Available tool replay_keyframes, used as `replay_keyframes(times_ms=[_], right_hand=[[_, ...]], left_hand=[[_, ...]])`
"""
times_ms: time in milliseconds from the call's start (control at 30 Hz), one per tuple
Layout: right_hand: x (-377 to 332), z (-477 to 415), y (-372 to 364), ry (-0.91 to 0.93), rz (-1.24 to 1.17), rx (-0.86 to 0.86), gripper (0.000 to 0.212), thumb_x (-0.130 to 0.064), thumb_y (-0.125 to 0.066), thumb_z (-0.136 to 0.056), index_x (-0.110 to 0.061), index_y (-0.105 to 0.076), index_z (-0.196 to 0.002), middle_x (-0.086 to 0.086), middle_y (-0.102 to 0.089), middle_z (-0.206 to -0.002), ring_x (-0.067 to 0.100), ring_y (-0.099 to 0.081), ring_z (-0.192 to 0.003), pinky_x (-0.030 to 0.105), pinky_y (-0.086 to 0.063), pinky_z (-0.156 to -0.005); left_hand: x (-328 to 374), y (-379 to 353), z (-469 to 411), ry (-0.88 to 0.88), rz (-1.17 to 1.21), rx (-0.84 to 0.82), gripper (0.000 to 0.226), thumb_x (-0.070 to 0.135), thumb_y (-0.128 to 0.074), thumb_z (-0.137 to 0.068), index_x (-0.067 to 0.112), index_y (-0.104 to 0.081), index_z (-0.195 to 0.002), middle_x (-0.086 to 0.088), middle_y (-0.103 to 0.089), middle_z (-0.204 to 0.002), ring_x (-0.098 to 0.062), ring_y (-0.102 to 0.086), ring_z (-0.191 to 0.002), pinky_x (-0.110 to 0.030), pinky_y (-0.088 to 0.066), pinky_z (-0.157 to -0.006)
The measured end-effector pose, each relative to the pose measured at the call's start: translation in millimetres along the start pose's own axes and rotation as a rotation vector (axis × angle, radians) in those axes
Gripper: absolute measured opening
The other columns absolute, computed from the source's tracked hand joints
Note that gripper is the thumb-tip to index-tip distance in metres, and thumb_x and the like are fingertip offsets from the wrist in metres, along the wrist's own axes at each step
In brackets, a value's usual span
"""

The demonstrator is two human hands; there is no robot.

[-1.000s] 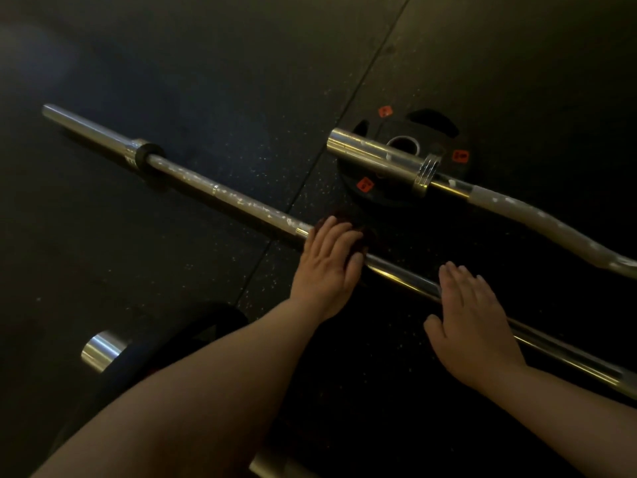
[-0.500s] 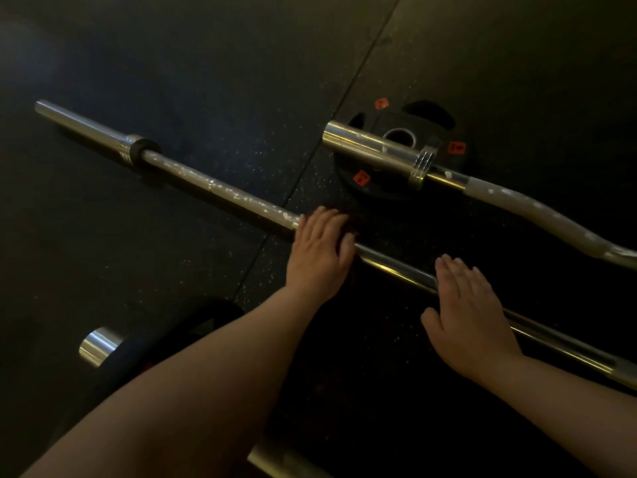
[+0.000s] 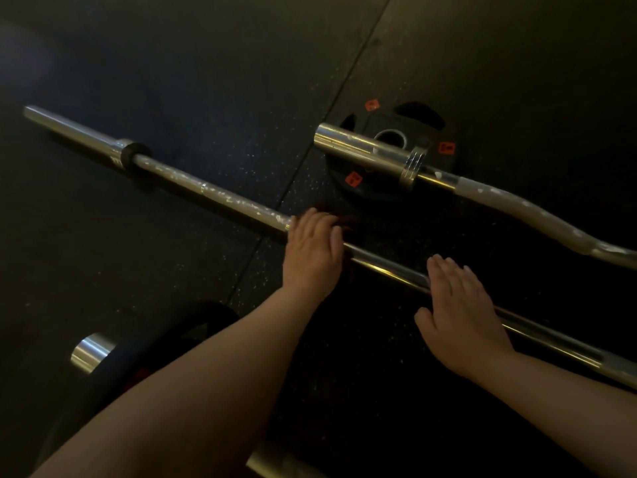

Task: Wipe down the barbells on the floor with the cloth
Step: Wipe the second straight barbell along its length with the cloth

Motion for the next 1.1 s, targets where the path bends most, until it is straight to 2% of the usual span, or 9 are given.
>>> replay_keyframes(times_ms=[100, 167, 333, 533, 600, 767, 867, 933, 1100], right_hand=[[-1, -1, 1, -0.012, 0.004, -0.025, 0.076, -0.039, -0.033, -0.105, -0.012, 0.009, -0.161, 0.005, 0.011, -0.170, 0.016, 0.013, -0.156, 0.031, 0.015, -0.122], [-2, -2, 2, -0.023, 0.034, -0.029, 0.077, -0.041, -0.032, -0.104, -0.011, 0.011, -0.161, 0.006, 0.012, -0.170, 0.017, 0.014, -0.156, 0.032, 0.016, -0.121], [0, -5, 1, -0.013, 0.049, -0.028, 0.077, -0.042, -0.031, -0.103, -0.011, 0.009, -0.161, 0.006, 0.010, -0.170, 0.017, 0.012, -0.156, 0.033, 0.014, -0.123], [2, 2, 3, 0.017, 0.003, -0.042, 0.074, -0.038, -0.033, -0.105, -0.013, 0.009, -0.162, 0.004, 0.010, -0.170, 0.016, 0.012, -0.156, 0.032, 0.013, -0.123], [2, 0, 2, 0.010, 0.016, -0.053, 0.075, -0.039, -0.032, -0.105, -0.013, 0.010, -0.161, 0.005, 0.010, -0.171, 0.017, 0.013, -0.156, 0.032, 0.013, -0.123], [-1, 1, 4, 0.008, 0.034, -0.026, 0.073, -0.039, -0.029, -0.105, -0.011, 0.008, -0.161, 0.006, 0.008, -0.171, 0.018, 0.011, -0.156, 0.033, 0.013, -0.123], [-7, 3, 0, -0.018, 0.125, 0.005, 0.074, -0.046, -0.009, -0.099, -0.009, 0.014, -0.159, 0.010, 0.016, -0.169, 0.023, 0.018, -0.155, 0.040, 0.013, -0.125], [-14, -2, -1, -0.042, 0.165, 0.002, 0.073, -0.046, -0.003, -0.099, -0.008, 0.016, -0.158, 0.013, 0.020, -0.167, 0.026, 0.022, -0.154, 0.045, 0.012, -0.125], [-22, -21, -2, 0.024, 0.210, -0.001, 0.071, -0.049, -0.007, -0.104, -0.008, 0.018, -0.157, 0.013, 0.023, -0.166, 0.025, 0.021, -0.154, 0.042, 0.013, -0.124]], left_hand=[[15, -13, -1, 0.120, -0.177, -0.052, 0.044, 0.034, -0.026, -0.101, 0.019, -0.056, -0.129, -0.003, -0.047, -0.145, -0.025, -0.021, -0.149, -0.051, 0.005, -0.124], [38, -28, 15, -0.043, -0.269, -0.121, 0.041, 0.036, -0.027, -0.102, 0.019, -0.054, -0.128, -0.004, -0.045, -0.146, -0.026, -0.023, -0.148, -0.058, -0.002, -0.124], [50, -30, 43, -0.413, -0.113, -0.246, 0.046, 0.044, -0.030, -0.106, 0.028, -0.039, -0.149, 0.004, -0.041, -0.155, -0.013, -0.018, -0.152, -0.045, -0.004, -0.126], [13, -17, 11, 0.000, -0.254, -0.134, 0.055, 0.045, -0.014, -0.101, 0.023, -0.048, -0.138, -0.001, -0.041, -0.151, -0.024, -0.015, -0.152, -0.053, -0.002, -0.125], [26, -29, 18, -0.089, -0.327, -0.202, 0.057, 0.050, -0.013, -0.100, 0.025, -0.050, -0.135, -0.002, -0.039, -0.151, -0.026, -0.016, -0.151, -0.058, -0.002, -0.123], [23, -10, 18, -0.223, 0.034, -0.147, 0.031, 0.041, -0.043, -0.104, 0.027, -0.058, -0.127, 0.006, -0.058, -0.130, -0.011, -0.043, -0.134, -0.043, -0.013, -0.125], [0, 7, -5, 0.036, 0.057, 0.021, 0.025, 0.031, -0.042, -0.104, 0.024, -0.062, -0.116, 0.007, -0.060, -0.117, -0.014, -0.050, -0.124, -0.045, -0.021, -0.123], [6, 5, -10, 0.187, 0.063, 0.033, 0.028, 0.030, -0.039, -0.104, 0.022, -0.062, -0.117, 0.005, -0.058, -0.123, -0.018, -0.043, -0.135, -0.047, -0.011, -0.126], [34, -17, 27, -0.195, 0.013, -0.122, 0.035, 0.033, -0.037, -0.104, 0.025, -0.056, -0.133, 0.006, -0.054, -0.139, -0.013, -0.033, -0.144, -0.046, -0.005, -0.126]])
Point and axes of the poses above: each hand's wrist, its own z-axis away from the middle knuckle, its own y-axis out of the back of the hand, x = y × z, the point moved 2 cm from there along -z, towards the middle knuckle
